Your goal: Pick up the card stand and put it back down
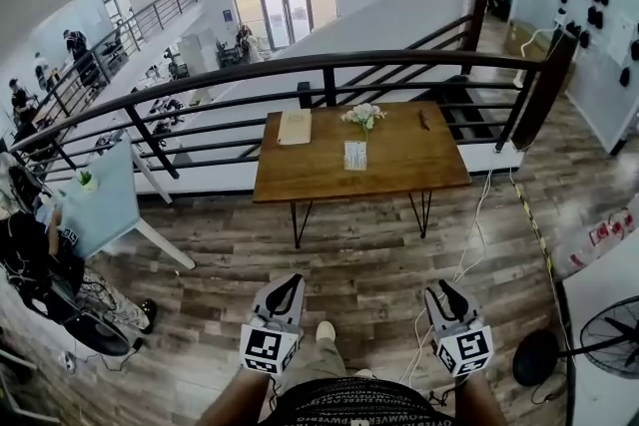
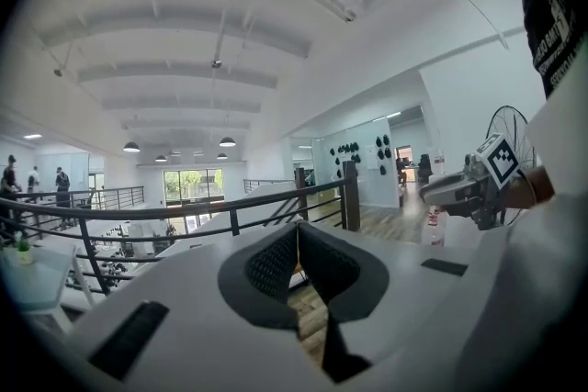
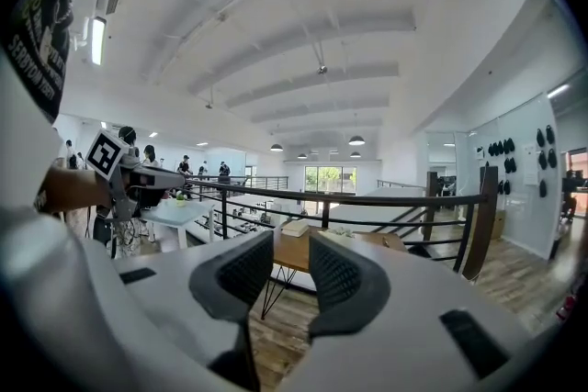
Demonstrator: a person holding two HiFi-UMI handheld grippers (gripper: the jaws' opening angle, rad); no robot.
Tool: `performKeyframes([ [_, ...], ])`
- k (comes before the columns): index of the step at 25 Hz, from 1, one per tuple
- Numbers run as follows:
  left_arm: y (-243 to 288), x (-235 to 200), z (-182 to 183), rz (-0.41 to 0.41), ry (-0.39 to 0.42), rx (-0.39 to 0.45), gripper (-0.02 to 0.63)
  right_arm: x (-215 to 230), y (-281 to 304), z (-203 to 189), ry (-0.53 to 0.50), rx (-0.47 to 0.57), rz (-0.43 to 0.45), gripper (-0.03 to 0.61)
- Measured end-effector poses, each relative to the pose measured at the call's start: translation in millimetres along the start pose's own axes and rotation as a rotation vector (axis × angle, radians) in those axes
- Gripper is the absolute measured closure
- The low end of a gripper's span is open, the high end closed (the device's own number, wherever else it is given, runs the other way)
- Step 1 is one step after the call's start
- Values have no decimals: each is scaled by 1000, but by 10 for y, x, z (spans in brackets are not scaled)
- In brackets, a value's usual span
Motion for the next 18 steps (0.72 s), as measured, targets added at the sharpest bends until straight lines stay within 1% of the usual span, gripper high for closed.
performKeyframes([
  [7,260,-184,-96,-26,10,-43,588,-46,350,8,3,-20,6,453],
  [11,508,-351,-54,-33,28,-20,588,-31,636,31,10,-37,7,453],
  [14,692,-489,-56,-51,51,-26,588,-36,886,68,11,-40,11,453],
  [18,967,-698,-67,-66,57,-29,588,-3,1205,121,12,-44,5,453],
])
Point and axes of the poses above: the fingertips, and each gripper's own axes: y forward along the fingers, x to its right, z out of its top, the point moved 6 cm from there along -y, backward along the fingers, and after that the axes turned 1 degree about x, right-handed, at the moved point
